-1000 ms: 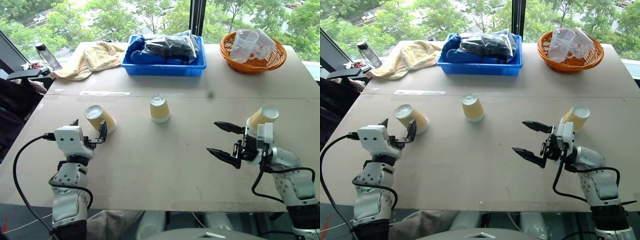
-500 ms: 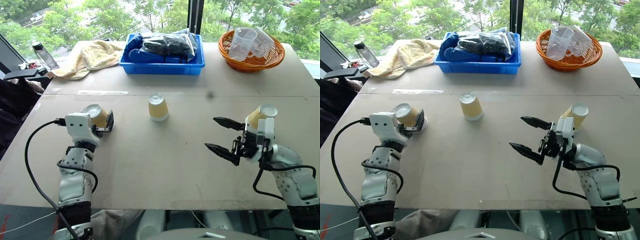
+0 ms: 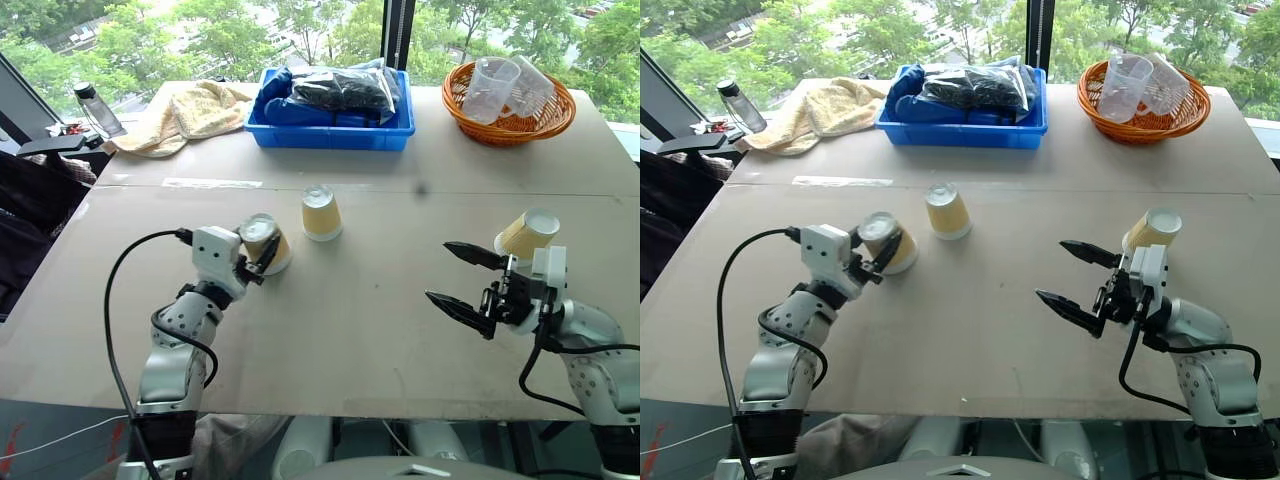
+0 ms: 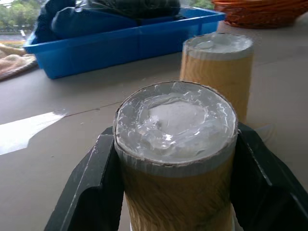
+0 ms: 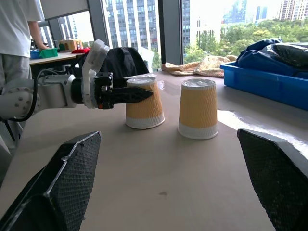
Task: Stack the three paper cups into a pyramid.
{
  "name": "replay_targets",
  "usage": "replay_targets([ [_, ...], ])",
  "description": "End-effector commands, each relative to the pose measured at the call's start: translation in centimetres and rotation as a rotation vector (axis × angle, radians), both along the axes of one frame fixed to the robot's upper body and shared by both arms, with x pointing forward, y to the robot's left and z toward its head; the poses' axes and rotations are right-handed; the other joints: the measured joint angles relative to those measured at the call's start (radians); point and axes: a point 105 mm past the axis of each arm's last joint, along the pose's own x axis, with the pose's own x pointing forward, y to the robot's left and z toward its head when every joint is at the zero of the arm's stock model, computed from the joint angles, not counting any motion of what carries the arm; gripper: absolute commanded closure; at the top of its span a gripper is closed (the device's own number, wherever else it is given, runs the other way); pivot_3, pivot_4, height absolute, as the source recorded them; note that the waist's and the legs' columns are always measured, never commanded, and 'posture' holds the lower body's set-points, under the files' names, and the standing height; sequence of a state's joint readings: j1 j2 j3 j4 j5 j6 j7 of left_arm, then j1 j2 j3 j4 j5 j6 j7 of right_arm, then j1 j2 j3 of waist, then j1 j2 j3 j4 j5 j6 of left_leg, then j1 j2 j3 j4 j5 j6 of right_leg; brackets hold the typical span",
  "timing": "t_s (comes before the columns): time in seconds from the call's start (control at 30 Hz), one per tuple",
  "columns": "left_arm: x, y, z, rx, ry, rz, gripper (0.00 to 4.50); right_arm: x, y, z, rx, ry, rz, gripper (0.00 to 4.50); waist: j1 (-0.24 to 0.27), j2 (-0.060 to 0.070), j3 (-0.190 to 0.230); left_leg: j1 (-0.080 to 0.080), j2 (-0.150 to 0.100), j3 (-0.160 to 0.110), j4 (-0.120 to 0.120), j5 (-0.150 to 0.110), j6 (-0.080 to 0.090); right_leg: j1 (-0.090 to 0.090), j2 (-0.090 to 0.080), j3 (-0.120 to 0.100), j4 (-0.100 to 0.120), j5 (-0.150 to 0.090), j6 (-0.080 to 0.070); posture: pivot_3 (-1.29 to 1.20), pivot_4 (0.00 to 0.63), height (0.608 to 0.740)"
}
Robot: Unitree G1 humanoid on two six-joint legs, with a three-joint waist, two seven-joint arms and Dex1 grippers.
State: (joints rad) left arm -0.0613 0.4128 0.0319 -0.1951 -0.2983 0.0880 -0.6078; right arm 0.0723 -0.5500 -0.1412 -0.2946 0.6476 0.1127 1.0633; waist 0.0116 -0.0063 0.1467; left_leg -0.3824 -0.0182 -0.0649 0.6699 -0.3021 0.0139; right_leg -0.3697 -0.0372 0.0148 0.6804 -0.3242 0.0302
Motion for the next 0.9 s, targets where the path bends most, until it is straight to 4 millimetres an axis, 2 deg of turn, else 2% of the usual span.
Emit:
replay_targets([
  [0.03, -1.9, -3.6, 0.2, 0.055, -0.008, -0.254, 2.04, -0.5, -1.5, 0.5, -0.026, -0.035, -0.024, 0.0, -0.001, 0.0, 0.0, 0.0, 0.0, 0.0, 0.0, 0.0, 0.0, 0.0, 0.0, 0.0, 0.0, 0.0, 0.0, 0.0, 0.15, 0.74],
  [0.23, -2.2, -6.4, -1.4, 0.121, 0.003, -0.423, 2.04, -1.4, -3.2, -0.5, -0.12, -0.017, -0.048, 0.0, 0.0, 0.001, 0.0, 0.003, 0.0, 0.0, 0.0, 0.0, 0.0, 0.002, 0.001, 0.001, 0.001, 0.0, 0.0, 0.0, 0.15, 0.74],
  [0.37, -2.2, -6.2, -2.2, 0.126, 0.004, -0.449, 2.04, -1.3, -3.0, -0.1, -0.116, -0.03, -0.06, 0.0, 0.0, 0.001, -0.001, 0.003, 0.0, 0.0, 0.001, 0.0, 0.0, 0.003, 0.001, 0.001, 0.001, 0.0, 0.0, 0.0, 0.15, 0.74],
  [0.4, -2.3, -6.1, -2.2, 0.121, 0.004, -0.454, 1.45, -1.3, -3.0, -0.1, -0.115, -0.031, -0.06, 0.0, 0.0, 0.001, -0.001, 0.003, 0.0, 0.0, 0.001, 0.0, 0.0, 0.003, 0.001, 0.0, 0.001, 0.0, 0.0, 0.0, 0.15, 0.74],
  [0.43, -2.4, -6.0, -2.1, 0.112, 0.005, -0.459, 1.15, -1.3, -2.9, 0.0, -0.114, -0.032, -0.061, 0.0, 0.0, 0.001, -0.001, 0.003, 0.0, 0.0, 0.001, 0.0, 0.0, 0.003, 0.001, 0.0, 0.001, 0.0, 0.0, 0.0, 0.15, 0.74],
  [0.5, -2.4, -5.8, -1.8, 0.097, -0.012, -0.451, 0.26, -1.3, -2.8, 0.0, -0.111, -0.034, -0.062, 0.0, 0.0, 0.001, -0.001, 0.003, 0.0, 0.0, 0.001, 0.0, 0.0, 0.003, 0.001, 0.0, 0.001, 0.0, 0.0, 0.0, 0.15, 0.74],
  [0.53, -2.5, -5.6, -1.3, 0.078, -0.025, -0.444, 0.05, -1.3, -2.8, 0.1, -0.109, -0.035, -0.062, 0.0, -0.001, 0.001, -0.001, 0.003, 0.0, 0.0, 0.001, 0.0, 0.0, 0.003, 0.001, 0.0, 0.001, 0.0, 0.0, 0.0, 0.15, 0.74],
  [0.73, -2.8, -4.5, 3.7, -0.101, -0.142, -0.391, 0.05, -0.7, -2.5, 0.4, -0.092, -0.047, -0.05, 0.0, -0.001, 0.001, 0.0, 0.003, 0.0, 0.0, 0.001, 0.0, 0.0, 0.003, 0.001, 0.0, 0.001, 0.0, 0.0, 0.0, 0.15, 0.74],
  [0.83, -2.8, -3.1, 7.3, -0.23, -0.204, -0.33, 0.05, -0.4, -2.2, 0.6, -0.085, -0.052, -0.035, 0.0, -0.001, 0.001, 0.0, 0.003, 0.001, 0.0, 0.001, 0.0, 0.0, 0.003, 0.001, 0.0, 0.001, 0.0, 0.0, 0.0, 0.15, 0.74],
  [0.9, -2.7, -2.3, 8.6, -0.279, -0.222, -0.3, 0.05, -0.2, -2.0, 0.7, -0.079, -0.055, -0.028, 0.0, 0.0, 0.001, 0.0, 0.003, 0.001, 0.0, 0.001, 0.0, 0.0, 0.003, 0.001, 0.0, 0.001, 0.0, 0.0, 0.0, 0.15, 0.74],
])
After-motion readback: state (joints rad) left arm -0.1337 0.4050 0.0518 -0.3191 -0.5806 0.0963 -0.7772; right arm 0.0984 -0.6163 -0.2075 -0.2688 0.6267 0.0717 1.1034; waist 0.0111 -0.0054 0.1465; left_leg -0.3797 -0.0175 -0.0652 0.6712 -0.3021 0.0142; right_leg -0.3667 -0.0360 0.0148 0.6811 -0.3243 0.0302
